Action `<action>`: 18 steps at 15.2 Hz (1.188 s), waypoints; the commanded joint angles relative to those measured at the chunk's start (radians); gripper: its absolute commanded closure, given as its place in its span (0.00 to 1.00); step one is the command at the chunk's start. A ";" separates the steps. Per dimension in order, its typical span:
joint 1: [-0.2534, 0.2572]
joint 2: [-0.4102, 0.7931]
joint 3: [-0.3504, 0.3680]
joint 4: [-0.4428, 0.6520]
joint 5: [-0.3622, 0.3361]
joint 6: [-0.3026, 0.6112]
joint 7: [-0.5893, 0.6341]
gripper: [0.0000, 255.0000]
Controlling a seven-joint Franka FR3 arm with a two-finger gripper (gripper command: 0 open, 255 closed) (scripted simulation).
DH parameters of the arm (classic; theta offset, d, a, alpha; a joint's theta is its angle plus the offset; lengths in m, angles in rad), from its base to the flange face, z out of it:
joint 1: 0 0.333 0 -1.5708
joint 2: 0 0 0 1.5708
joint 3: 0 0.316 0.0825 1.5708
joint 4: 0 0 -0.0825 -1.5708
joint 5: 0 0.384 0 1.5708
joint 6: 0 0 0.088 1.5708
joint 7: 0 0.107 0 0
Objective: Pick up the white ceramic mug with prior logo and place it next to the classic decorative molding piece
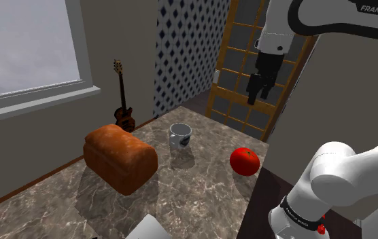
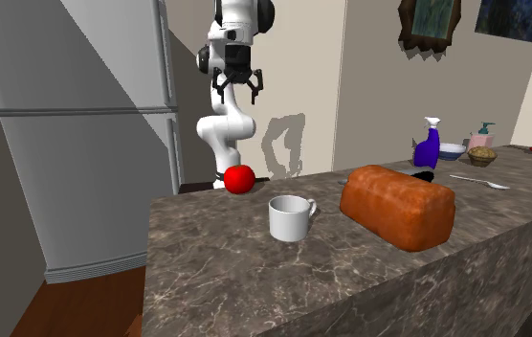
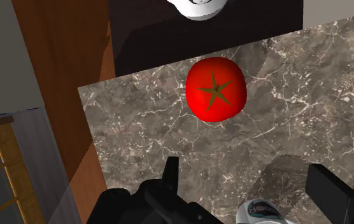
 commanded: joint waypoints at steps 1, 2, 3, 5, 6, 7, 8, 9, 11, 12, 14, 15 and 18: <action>0.000 0.000 0.000 0.000 0.000 0.000 0.000 0.00; 0.001 0.019 0.000 -0.014 0.002 0.036 -0.002 0.00; 0.002 0.039 -0.001 -0.026 0.004 0.073 -0.003 0.00; 0.004 0.083 -0.001 -0.047 0.007 0.145 -0.007 0.00; 0.004 0.107 -0.001 -0.055 0.009 0.181 -0.009 0.00; 0.005 0.132 -0.001 -0.061 0.011 0.217 -0.011 0.00; 0.006 0.159 -0.001 -0.066 0.013 0.252 -0.013 0.00; 0.007 0.186 -0.001 -0.070 0.015 0.287 -0.015 0.00; 0.009 0.244 0.000 -0.072 0.019 0.356 -0.019 0.00; 0.010 0.275 0.000 -0.072 0.021 0.390 -0.021 0.00; 0.012 0.338 0.001 -0.065 0.025 0.455 -0.026 0.00; 0.013 0.371 0.001 -0.060 0.027 0.486 -0.028 0.00; 0.016 0.474 0.002 -0.035 0.033 0.576 -0.035 0.00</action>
